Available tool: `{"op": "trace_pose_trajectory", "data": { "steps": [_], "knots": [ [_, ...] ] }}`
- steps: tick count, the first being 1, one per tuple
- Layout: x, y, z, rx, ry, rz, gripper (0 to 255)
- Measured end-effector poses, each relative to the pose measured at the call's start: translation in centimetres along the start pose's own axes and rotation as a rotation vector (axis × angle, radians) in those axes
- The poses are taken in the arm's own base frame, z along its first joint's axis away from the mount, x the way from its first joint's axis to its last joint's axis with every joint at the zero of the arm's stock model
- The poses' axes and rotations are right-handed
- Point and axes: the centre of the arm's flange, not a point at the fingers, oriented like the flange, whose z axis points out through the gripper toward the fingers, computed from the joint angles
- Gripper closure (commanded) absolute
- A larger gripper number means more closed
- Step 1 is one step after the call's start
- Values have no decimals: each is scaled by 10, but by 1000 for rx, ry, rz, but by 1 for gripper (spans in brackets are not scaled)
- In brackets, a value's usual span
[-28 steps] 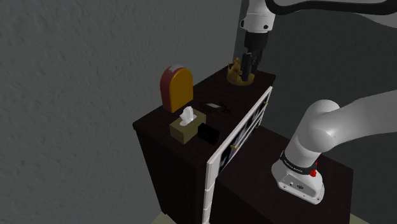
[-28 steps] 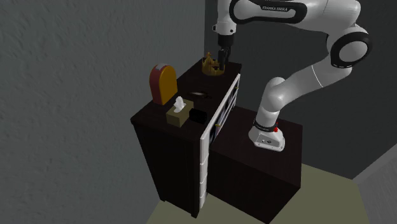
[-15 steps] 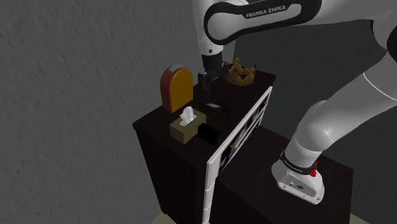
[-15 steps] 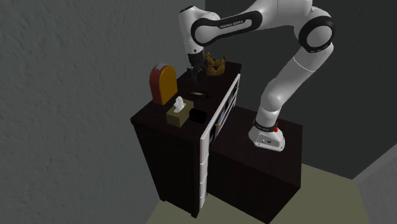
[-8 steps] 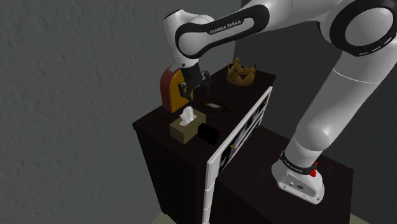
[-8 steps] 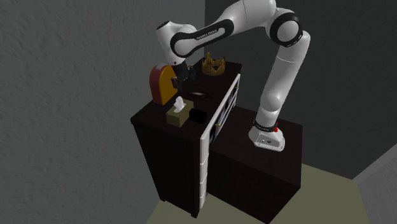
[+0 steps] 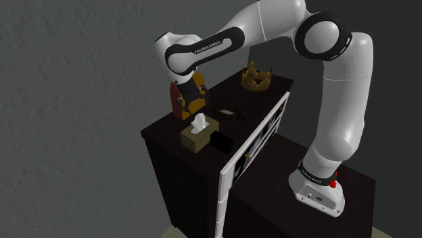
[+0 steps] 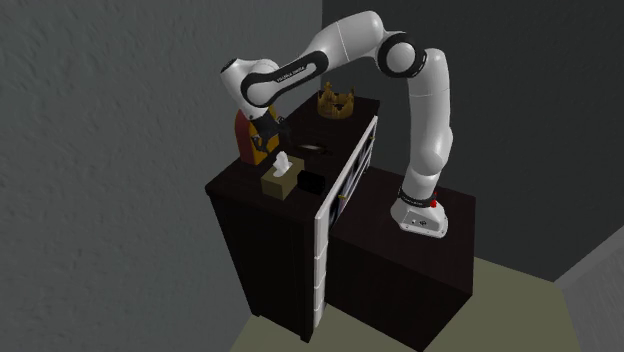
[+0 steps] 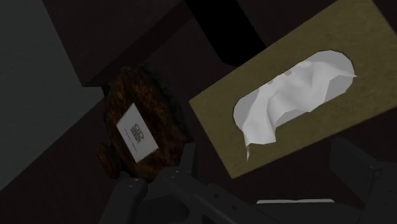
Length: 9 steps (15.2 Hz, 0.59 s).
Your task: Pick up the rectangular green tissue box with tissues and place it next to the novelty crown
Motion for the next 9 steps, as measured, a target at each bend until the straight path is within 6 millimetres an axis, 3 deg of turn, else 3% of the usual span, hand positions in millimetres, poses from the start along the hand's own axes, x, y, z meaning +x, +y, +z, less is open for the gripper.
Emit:
{"op": "trace_pose_trajectory", "data": {
  "steps": [6,9],
  "knots": [
    [3,-2,32,-5,-2,9,0],
    [4,-3,39,-5,-2,9,0]
  ]
}}
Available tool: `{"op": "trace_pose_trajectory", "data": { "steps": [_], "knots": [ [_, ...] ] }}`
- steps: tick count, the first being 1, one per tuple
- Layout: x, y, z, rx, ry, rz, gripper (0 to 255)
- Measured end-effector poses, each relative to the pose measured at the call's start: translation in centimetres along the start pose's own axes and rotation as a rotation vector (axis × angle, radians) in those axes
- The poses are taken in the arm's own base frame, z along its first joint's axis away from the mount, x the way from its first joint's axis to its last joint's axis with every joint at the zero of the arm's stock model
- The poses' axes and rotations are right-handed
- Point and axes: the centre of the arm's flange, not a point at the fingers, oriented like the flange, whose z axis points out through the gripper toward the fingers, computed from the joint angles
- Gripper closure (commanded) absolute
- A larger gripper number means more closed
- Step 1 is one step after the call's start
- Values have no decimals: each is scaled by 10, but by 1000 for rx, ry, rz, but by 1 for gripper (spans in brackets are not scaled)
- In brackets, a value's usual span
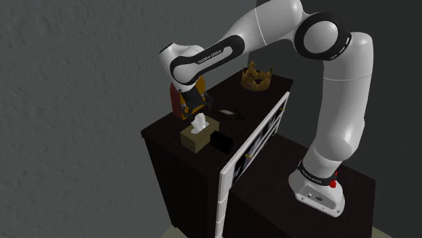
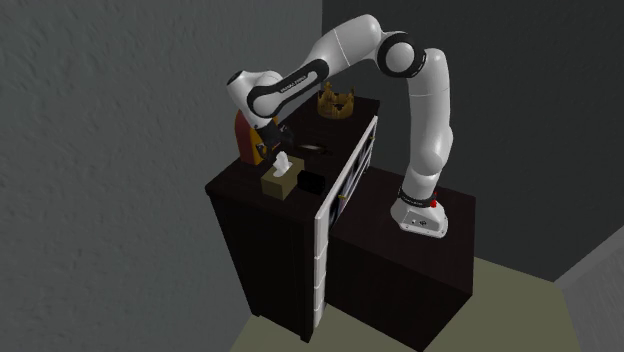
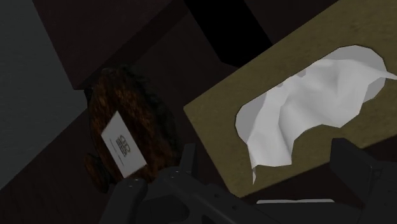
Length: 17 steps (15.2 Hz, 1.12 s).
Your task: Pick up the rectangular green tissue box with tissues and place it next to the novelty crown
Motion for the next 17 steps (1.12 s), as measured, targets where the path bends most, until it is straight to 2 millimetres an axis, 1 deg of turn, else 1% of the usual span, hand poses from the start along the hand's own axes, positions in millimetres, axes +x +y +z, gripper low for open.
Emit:
{"op": "trace_pose_trajectory", "data": {
  "steps": [4,5,7,15,17],
  "knots": [
    [0,0,1,0,0,0,0],
    [0,0,1,0,0,0,255],
    [1,3,0,-7,-1,4,255],
    [1,4,0,-1,2,6,255],
    [-1,4,-5,-1,1,3,255]
  ]
}}
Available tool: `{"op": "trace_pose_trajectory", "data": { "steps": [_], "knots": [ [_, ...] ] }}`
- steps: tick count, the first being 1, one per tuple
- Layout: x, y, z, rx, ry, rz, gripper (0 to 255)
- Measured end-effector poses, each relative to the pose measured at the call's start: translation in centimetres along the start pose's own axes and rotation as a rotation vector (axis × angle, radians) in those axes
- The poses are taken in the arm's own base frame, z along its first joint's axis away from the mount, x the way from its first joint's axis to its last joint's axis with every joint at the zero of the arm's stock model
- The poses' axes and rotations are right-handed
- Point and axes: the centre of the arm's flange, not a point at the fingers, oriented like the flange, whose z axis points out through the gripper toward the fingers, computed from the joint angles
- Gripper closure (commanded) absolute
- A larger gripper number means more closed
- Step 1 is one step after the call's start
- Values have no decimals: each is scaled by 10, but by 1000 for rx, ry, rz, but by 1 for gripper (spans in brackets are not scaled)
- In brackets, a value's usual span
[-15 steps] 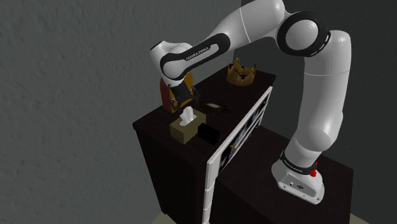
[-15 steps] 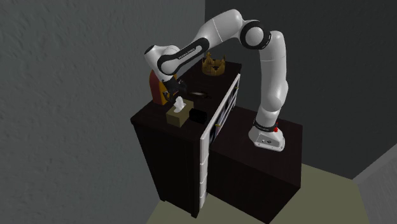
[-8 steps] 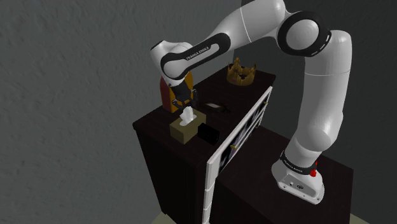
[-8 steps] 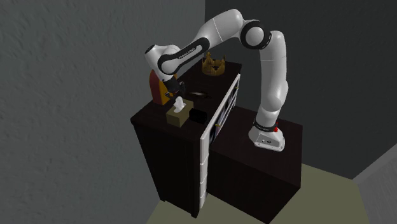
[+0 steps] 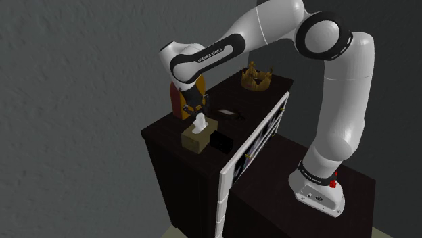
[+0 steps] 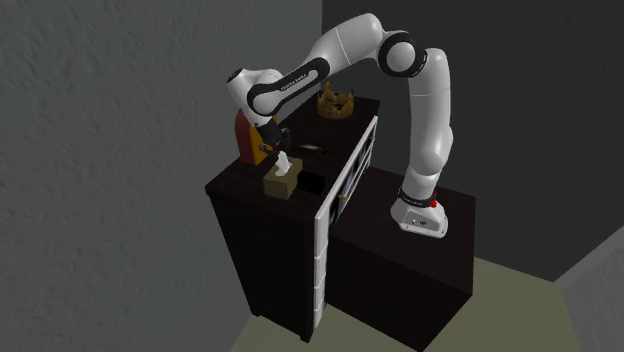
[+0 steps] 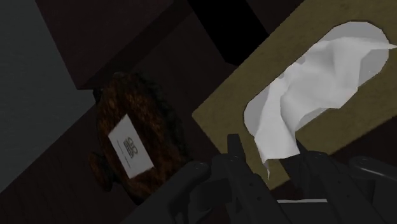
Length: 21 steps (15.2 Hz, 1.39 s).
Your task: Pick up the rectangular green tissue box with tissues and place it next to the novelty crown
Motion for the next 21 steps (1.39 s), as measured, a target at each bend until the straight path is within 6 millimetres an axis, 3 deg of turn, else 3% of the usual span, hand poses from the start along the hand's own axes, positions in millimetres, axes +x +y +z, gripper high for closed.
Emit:
{"op": "trace_pose_trajectory", "data": {
  "steps": [21],
  "knots": [
    [-18,38,-100,2,0,-3,255]
  ]
}}
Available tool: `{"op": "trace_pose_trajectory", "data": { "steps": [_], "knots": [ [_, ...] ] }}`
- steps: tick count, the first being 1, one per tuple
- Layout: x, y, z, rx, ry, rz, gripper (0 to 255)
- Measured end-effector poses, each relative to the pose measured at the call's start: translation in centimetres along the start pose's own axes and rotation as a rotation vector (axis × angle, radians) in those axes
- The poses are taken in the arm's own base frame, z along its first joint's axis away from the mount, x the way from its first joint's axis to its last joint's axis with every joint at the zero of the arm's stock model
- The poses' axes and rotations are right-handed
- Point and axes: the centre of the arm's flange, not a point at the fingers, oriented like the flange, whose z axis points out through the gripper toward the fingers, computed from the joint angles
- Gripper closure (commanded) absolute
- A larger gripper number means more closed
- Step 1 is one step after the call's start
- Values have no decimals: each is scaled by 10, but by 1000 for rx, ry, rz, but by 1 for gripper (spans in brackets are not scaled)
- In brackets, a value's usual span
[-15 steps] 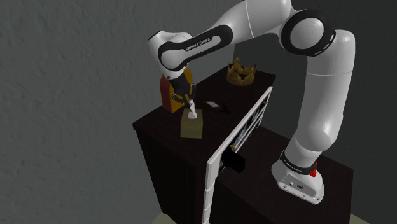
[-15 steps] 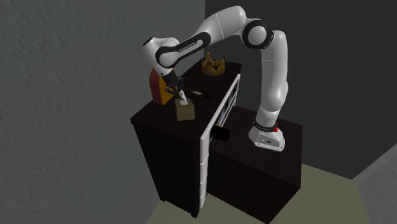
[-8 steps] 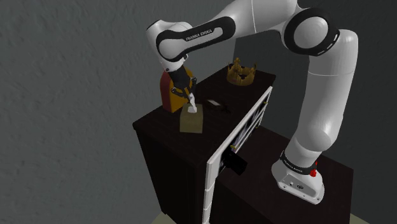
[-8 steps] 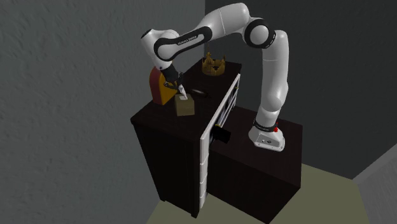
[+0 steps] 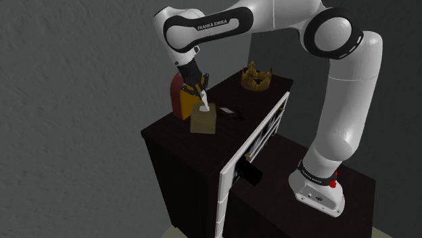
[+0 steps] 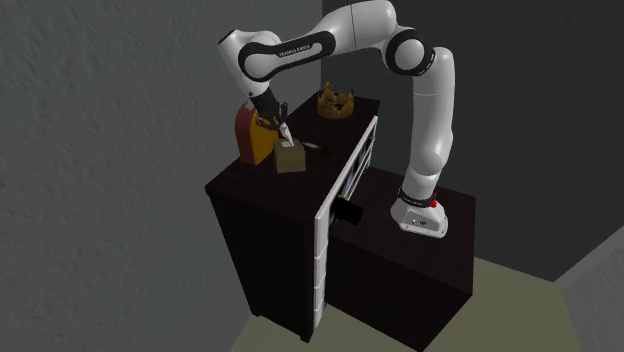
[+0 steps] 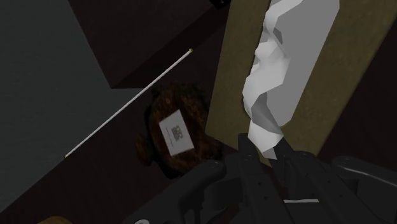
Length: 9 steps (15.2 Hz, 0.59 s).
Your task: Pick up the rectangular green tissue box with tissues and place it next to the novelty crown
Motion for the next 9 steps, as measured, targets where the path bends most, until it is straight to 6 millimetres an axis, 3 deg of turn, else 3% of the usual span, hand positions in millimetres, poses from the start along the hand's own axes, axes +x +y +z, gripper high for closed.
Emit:
{"op": "trace_pose_trajectory", "data": {
  "steps": [9],
  "knots": [
    [-8,17,-44,0,0,0,255]
  ]
}}
